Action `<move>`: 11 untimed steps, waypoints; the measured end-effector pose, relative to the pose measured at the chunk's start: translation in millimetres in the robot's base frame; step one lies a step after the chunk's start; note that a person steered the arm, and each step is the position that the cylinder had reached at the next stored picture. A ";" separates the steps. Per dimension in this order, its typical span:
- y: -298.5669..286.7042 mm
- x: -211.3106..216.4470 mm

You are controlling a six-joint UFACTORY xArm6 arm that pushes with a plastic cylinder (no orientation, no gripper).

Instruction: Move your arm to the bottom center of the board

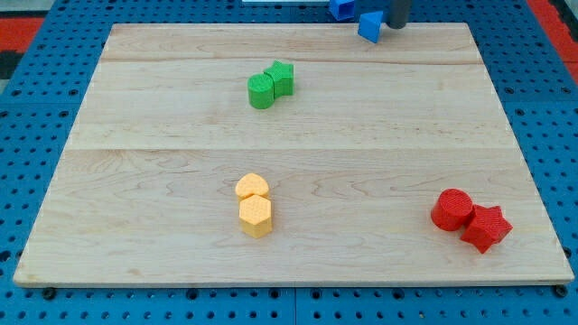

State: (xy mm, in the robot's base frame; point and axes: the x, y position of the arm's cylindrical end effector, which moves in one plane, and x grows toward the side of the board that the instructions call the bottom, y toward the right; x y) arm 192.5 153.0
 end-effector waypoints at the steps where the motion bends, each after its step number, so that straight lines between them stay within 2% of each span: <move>1: -42.1 -0.2; 2: -81.7 -0.6; 3: -60.0 17.0; 5: -41.7 167.8; 7: -43.4 296.5; 9: -101.8 415.9; 10: -166.6 408.5; 11: -181.5 384.9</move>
